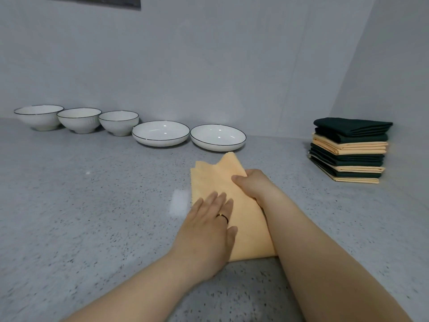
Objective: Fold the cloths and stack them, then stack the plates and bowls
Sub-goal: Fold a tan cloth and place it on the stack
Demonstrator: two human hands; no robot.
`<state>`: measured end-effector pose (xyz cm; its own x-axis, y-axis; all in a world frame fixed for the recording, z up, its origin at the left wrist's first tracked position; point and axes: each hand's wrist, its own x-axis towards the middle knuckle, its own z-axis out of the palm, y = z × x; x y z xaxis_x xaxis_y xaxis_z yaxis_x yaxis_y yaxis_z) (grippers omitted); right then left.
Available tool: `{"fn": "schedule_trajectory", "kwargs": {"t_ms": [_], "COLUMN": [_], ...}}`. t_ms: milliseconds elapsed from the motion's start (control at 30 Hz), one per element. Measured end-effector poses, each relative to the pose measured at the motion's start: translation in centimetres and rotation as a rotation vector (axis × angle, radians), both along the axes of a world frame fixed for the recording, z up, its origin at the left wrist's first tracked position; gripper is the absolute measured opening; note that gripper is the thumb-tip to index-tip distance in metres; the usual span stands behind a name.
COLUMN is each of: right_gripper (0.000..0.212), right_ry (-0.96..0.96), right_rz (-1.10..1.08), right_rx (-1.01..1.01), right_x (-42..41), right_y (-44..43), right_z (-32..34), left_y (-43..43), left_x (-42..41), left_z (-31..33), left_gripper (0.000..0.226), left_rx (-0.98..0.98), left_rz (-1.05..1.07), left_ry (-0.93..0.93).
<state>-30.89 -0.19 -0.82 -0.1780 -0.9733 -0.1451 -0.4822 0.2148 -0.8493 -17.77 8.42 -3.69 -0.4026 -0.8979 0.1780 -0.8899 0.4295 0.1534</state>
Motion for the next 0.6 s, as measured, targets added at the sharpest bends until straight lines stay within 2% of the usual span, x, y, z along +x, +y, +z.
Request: {"fn": "schedule_trajectory", "kwargs": {"t_ms": [67, 133, 400, 533, 600], "right_gripper": [0.031, 0.024, 0.018, 0.008, 0.015], "right_ry": [-0.034, -0.103, -0.268, -0.313, -0.3], "right_rz": [0.006, 0.002, 0.074, 0.1, 0.098], "right_rx": [0.011, 0.037, 0.181, 0.218, 0.235], "right_x": [-0.1, -0.3, -1.8, -3.2, -3.4], "right_y": [0.3, 0.5, 4.4, 8.2, 9.7], "right_z": [0.0, -0.1, 1.1, 1.7, 1.5], "left_y": [0.0, -0.1, -0.1, -0.1, 0.0], "left_x": [-0.1, 0.0, -0.1, -0.2, -0.2], "left_z": [-0.3, -0.3, 0.0, 0.1, 0.1], "left_gripper": [0.056, 0.055, 0.056, 0.056, 0.056], "left_rx": [0.121, 0.164, 0.21, 0.208, 0.214], "left_rz": [0.001, 0.007, 0.004, 0.008, 0.008], "left_ry": [-0.063, -0.083, -0.093, -0.095, -0.103]}}
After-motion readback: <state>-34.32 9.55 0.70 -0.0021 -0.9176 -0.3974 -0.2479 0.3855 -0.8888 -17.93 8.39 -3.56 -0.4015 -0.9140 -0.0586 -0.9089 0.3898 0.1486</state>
